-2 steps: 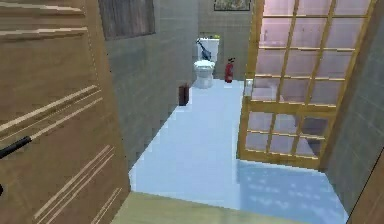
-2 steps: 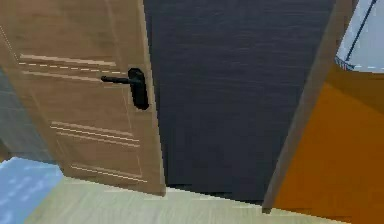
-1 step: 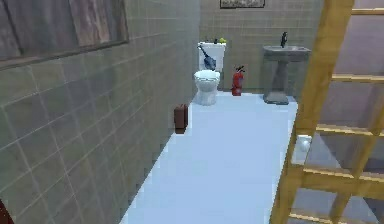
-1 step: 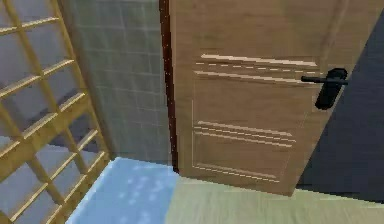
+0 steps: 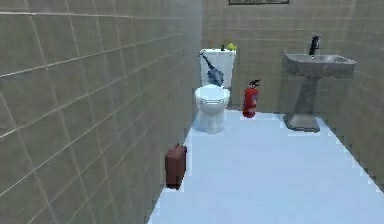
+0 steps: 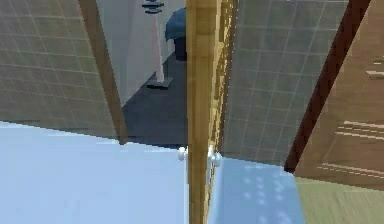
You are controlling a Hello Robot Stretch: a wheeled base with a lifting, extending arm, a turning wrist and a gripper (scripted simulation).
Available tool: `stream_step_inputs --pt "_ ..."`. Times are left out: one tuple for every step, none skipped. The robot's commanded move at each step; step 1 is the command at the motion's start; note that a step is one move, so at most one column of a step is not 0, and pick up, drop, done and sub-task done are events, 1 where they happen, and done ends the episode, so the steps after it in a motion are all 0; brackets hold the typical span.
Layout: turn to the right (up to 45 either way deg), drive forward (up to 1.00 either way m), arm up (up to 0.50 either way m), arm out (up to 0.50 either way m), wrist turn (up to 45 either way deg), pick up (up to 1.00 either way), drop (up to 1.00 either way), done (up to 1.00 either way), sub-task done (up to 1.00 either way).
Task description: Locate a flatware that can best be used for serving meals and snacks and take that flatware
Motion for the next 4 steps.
stream_step_inputs --pt "3.0 0.0 0.0 0.0 0.0 0.0 0.0 0.0 0.0" --pt "0.0 0.05 0.0 0.0 0.0 0.0 0.0 0.0 0.0" --pt "45.0 0.0 0.0 0.0 0.0 0.0 0.0 0.0 0.0" --pt "6.0 0.0 0.0 0.0 0.0 0.0 0.0 0.0 0.0"
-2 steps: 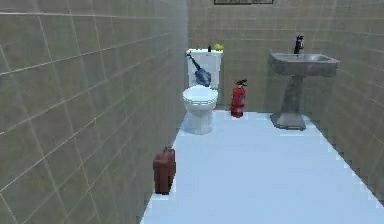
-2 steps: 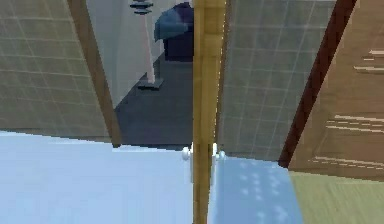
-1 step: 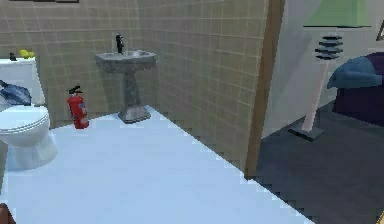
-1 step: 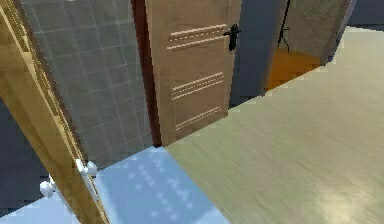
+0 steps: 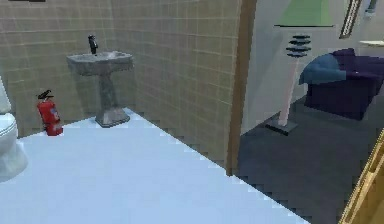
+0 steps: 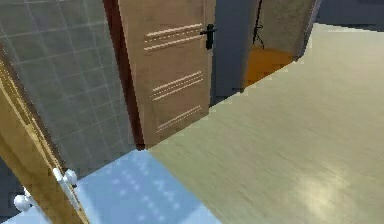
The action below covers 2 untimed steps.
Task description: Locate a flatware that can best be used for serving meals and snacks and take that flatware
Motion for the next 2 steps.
stream_step_inputs --pt "0.0 0.5 0.0 0.0 0.0 0.0 0.0 0.0 0.0" --pt "15.0 0.0 0.0 0.0 0.0 0.0 0.0 0.0 0.0"
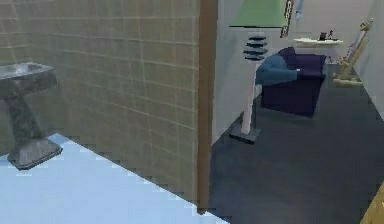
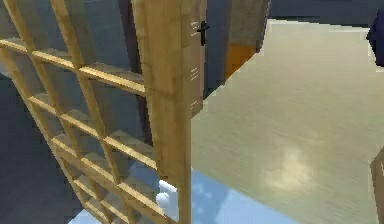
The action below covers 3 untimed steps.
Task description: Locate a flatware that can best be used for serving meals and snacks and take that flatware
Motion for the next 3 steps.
stream_step_inputs --pt "0.0 0.05 0.0 0.0 0.0 0.0 0.0 0.0 0.0" --pt "30.0 0.0 0.0 0.0 0.0 0.0 0.0 0.0 0.0" --pt "0.0 1.0 0.0 0.0 0.0 0.0 0.0 0.0 0.0"
